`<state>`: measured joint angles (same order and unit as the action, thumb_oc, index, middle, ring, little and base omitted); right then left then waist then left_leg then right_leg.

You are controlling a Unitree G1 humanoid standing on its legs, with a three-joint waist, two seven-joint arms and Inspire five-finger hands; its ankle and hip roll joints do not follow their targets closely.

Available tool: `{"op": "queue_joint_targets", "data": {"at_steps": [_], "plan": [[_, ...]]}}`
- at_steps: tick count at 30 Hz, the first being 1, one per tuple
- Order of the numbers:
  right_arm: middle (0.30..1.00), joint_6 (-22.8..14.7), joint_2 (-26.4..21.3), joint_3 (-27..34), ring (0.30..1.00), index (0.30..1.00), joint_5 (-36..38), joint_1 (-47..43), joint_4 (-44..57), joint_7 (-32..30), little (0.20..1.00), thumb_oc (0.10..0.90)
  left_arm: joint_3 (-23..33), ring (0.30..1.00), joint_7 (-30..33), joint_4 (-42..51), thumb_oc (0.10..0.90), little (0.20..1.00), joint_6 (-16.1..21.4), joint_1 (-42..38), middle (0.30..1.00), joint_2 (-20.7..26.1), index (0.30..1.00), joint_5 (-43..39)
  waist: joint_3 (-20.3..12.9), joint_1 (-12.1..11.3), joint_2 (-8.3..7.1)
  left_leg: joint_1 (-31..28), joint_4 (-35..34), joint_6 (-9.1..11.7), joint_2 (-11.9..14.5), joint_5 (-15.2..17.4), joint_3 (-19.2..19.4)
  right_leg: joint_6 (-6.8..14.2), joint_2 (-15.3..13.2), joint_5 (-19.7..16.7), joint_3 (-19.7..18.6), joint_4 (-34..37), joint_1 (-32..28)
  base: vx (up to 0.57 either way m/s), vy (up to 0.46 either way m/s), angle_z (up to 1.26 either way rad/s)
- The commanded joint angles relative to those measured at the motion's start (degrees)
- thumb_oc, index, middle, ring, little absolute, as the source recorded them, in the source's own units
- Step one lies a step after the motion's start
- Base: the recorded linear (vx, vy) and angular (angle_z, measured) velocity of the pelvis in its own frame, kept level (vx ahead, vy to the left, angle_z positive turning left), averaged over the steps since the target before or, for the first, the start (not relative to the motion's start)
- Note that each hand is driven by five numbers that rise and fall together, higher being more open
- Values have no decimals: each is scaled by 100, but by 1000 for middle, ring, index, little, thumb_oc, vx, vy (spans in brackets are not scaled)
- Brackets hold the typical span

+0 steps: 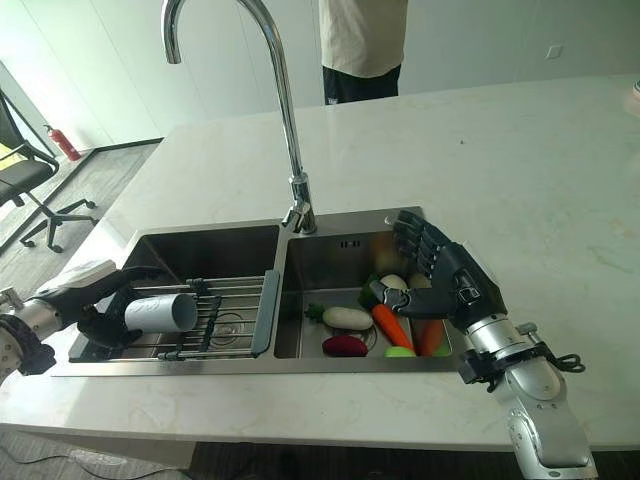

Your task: Place the dishes in the dishwasher.

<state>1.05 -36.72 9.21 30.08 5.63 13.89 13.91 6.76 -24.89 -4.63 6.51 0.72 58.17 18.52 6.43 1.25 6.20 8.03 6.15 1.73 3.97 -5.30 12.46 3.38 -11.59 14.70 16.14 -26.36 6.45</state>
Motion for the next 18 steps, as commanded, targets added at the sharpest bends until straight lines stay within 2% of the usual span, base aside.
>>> {"op": "queue_joint_targets", "data": {"at_steps": [1, 9, 18], "plan": [[900, -590, -146, 253, 900, 900, 401, -920, 297, 2, 900, 800, 467, 900, 208, 66, 800, 900, 16, -795, 900, 742, 900, 181, 7, 40, -79, -265, 1104, 307, 293, 1791, -58, 622, -3, -193, 44, 917, -405, -37, 3, 0], [900, -627, -137, 249, 900, 900, 360, -921, 275, 1, 900, 800, 402, 900, 179, -95, 800, 900, 65, -810, 900, 741, 900, 405, 15, 35, -88, -256, 1104, 307, 293, 1781, -61, 621, -1, -189, 60, 917, -417, -8, -1, 0], [900, -650, -84, 238, 900, 900, 351, -910, 268, 3, 900, 800, 340, 900, 669, -232, 800, 900, 132, -884, 900, 634, 900, 652, 11, 42, -135, -259, 1104, 305, 302, 1788, -47, 615, 5, -178, 69, 917, -426, 0, 0, 0]]}}
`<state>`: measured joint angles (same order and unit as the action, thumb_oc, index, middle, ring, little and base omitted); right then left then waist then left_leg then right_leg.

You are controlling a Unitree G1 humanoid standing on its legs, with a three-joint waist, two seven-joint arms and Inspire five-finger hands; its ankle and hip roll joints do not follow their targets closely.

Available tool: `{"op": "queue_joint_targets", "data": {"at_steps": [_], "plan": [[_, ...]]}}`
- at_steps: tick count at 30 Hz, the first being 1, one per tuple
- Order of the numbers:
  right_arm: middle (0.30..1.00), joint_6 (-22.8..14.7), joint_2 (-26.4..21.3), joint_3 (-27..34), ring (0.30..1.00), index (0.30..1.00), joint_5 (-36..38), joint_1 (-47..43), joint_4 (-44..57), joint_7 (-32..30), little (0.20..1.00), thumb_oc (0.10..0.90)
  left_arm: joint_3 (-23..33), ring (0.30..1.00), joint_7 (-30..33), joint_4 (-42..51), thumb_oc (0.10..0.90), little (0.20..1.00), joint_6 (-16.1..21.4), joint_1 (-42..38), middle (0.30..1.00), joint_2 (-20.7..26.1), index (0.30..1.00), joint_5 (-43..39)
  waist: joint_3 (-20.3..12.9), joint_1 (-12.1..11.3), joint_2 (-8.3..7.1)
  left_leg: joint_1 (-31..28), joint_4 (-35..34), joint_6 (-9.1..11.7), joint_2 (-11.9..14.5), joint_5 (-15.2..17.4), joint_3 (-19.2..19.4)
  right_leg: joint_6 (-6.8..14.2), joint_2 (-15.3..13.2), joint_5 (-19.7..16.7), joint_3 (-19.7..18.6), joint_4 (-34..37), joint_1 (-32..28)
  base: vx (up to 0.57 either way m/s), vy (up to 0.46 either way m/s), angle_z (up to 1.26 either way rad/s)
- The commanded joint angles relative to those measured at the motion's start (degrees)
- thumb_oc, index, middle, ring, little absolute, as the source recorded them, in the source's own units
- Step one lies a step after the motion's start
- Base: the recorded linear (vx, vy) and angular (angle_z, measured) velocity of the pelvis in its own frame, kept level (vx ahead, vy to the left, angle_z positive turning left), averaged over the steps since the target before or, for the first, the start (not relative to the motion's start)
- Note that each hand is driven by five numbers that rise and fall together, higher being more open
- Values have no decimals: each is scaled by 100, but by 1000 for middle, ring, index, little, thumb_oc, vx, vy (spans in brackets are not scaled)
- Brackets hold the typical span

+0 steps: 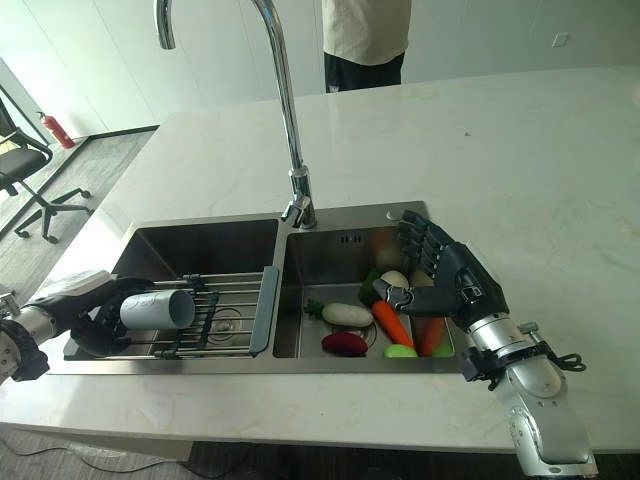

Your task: Place the dishes in the dishwasher.

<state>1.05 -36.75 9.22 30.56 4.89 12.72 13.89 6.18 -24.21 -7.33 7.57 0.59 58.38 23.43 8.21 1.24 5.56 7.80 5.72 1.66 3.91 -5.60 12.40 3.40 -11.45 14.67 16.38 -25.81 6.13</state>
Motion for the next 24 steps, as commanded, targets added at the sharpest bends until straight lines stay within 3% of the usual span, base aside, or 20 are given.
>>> {"op": "queue_joint_targets", "data": {"at_steps": [1, 24], "plan": [[900, -652, -78, 237, 900, 900, 306, -831, 386, 4, 900, 800, 383, 900, 615, 38, 800, 900, 11, -889, 900, 607, 900, 168, -169, 45, -75, -238, 1147, 312, 307, 1818, -38, 613, -8, -175, 48, 862, -398, 0, 0, 0], [900, -693, 18, 229, 900, 900, 240, -810, 349, 42, 900, 800, 77, 900, 635, -217, 800, 900, -7, -1171, 900, 417, 900, 293, -161, 117, -109, -259, 1147, 291, 317, 1801, 3, 586, 27, -201, 0, 862, -393, 1, -1, -1]]}}
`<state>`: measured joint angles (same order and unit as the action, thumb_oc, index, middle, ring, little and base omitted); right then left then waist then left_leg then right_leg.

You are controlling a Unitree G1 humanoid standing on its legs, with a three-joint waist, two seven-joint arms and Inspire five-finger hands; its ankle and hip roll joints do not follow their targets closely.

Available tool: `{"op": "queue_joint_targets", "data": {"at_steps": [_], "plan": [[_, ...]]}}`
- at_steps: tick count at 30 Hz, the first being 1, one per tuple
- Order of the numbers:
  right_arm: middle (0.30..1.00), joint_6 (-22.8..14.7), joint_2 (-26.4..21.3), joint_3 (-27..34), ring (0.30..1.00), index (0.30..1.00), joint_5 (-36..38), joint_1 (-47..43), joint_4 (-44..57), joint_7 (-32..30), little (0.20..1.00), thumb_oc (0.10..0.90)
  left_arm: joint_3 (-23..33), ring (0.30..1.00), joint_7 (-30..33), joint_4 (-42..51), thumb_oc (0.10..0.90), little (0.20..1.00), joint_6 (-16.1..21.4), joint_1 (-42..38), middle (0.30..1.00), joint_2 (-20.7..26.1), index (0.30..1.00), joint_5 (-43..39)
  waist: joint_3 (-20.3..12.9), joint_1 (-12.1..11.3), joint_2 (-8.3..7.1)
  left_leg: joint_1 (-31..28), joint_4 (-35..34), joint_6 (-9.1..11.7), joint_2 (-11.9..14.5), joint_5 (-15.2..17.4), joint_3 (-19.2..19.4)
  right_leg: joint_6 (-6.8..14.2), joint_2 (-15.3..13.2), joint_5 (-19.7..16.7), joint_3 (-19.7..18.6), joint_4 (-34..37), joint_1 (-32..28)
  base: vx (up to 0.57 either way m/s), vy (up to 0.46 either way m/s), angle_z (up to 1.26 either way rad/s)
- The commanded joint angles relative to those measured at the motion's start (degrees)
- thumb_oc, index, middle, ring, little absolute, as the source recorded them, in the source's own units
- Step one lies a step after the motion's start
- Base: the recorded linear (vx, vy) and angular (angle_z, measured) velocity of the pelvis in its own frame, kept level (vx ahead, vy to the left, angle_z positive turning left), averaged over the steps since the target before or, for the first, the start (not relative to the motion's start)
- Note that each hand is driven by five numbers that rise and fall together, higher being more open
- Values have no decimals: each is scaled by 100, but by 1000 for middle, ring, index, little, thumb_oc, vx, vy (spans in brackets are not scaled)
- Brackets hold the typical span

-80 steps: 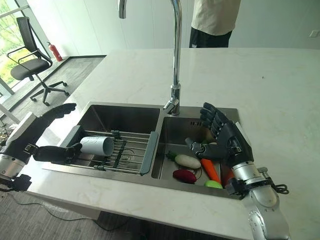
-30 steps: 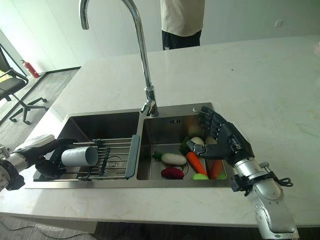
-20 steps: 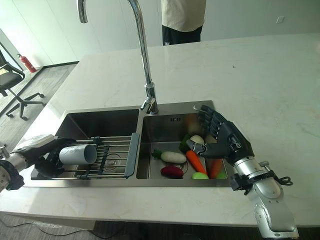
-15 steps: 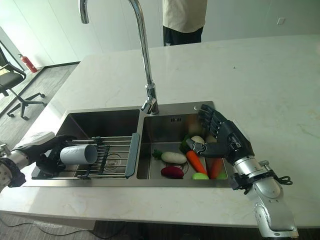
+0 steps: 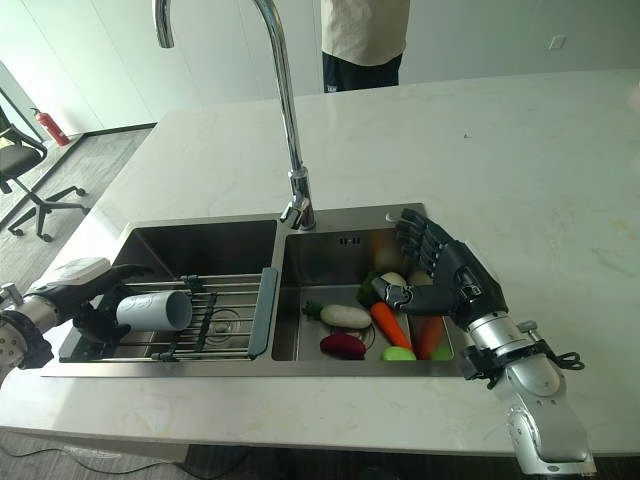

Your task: Place the dishes in the dishwasher.

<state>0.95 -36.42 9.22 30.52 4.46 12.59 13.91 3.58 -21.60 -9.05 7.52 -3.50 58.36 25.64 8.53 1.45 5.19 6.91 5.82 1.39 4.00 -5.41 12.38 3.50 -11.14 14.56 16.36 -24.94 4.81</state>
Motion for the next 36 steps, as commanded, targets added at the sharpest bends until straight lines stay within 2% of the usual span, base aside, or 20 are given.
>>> {"op": "queue_joint_targets", "data": {"at_steps": [1, 16, 30, 36], "plan": [[900, -681, -14, 222, 900, 900, 235, -762, 363, 42, 900, 800, 321, 900, 369, -53, 800, 900, 0, -747, 900, 405, 900, 82, -191, 96, -72, -200, 1137, 325, 309, 1819, 12, 585, -5, -157, 0, 775, -287, 31, -6, 0], [900, -698, -10, 131, 900, 900, 101, -817, 330, 25, 900, 800, 66, 900, 237, -307, 800, 900, 11, -860, 900, 277, 900, 102, -160, 142, -74, -194, 1137, 333, 325, 1810, 40, 583, 1, -170, -30, 775, -251, 5, -1, 0], [900, -794, -49, 99, 900, 900, 113, -824, 257, 35, 900, 800, -254, 900, 657, -814, 800, 900, 109, -1038, 900, 201, 900, 232, -154, 223, -84, -231, 1137, 315, 324, 1804, 88, 563, 29, -207, -82, 775, -242, 3, 1, 0], [900, -796, -8, 53, 900, 900, 91, -866, 262, 14, 900, 800, -332, 900, 720, -933, 800, 900, -4, -1160, 900, 129, 900, 252, -161, 240, -109, -263, 1137, 310, 312, 1857, 101, 579, 22, -179, -91, 775, -256, 1, 8, -4]]}}
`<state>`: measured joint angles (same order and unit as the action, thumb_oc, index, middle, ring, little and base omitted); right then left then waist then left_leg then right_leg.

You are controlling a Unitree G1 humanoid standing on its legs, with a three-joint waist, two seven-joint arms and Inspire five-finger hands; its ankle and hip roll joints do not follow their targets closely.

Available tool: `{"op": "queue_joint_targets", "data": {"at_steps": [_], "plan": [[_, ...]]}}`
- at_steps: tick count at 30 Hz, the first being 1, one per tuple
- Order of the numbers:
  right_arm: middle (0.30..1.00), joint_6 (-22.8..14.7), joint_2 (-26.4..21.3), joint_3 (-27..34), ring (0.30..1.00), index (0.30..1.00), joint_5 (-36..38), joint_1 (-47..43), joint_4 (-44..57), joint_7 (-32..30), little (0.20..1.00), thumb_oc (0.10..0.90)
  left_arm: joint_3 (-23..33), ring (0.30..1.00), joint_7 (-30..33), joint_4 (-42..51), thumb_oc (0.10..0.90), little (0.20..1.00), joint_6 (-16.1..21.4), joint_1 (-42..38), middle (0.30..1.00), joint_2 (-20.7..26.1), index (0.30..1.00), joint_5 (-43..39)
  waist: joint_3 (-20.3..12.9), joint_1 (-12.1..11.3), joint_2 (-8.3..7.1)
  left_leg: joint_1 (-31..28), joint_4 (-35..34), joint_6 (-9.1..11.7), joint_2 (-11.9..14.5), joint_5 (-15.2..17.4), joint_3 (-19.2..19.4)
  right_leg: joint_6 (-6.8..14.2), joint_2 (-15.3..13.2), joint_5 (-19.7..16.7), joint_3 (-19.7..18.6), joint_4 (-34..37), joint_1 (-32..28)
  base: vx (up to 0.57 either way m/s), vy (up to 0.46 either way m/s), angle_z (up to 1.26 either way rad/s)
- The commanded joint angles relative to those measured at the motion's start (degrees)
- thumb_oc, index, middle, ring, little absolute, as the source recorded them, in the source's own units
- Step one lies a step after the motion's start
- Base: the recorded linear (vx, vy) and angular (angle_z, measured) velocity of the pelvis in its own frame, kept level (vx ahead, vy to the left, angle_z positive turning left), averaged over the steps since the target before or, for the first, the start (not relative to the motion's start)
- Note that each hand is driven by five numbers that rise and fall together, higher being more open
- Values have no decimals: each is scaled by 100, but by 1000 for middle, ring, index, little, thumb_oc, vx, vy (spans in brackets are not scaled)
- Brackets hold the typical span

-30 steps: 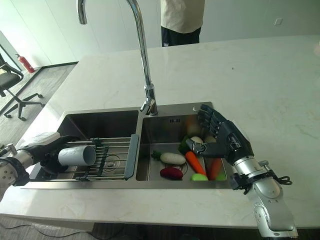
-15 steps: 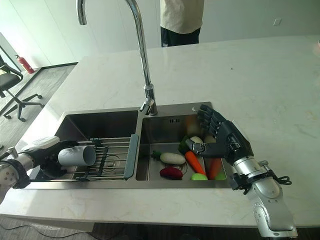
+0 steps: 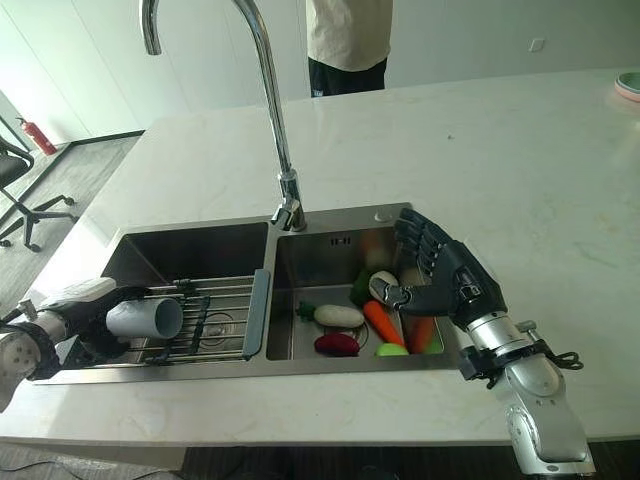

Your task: Place the dishes in the dishwasher.

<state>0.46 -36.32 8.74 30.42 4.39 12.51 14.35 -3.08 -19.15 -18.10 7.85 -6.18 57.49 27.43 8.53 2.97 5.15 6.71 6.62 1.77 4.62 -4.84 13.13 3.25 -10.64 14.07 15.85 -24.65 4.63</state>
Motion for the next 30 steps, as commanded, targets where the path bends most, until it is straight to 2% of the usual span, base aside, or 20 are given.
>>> {"op": "queue_joint_targets", "data": {"at_steps": [1, 30], "plan": [[900, -756, -13, 95, 900, 900, 93, -869, 265, -39, 900, 800, 320, 900, 477, -54, 800, 900, -51, -916, 900, 207, 900, 6, -166, 92, -102, -209, 1057, 264, 252, 1757, 27, 591, -24, -170, -42, 746, -204, -11, 2, -3], [900, -845, -71, 115, 900, 900, 89, -820, 195, 39, 900, 800, 117, 900, 451, -683, 800, 900, -97, -990, 900, 216, 900, -33, -169, 170, -119, -308, 1057, 265, 260, 1821, 102, 595, 19, -124, -97, 746, -256, -3, 1, -1]]}}
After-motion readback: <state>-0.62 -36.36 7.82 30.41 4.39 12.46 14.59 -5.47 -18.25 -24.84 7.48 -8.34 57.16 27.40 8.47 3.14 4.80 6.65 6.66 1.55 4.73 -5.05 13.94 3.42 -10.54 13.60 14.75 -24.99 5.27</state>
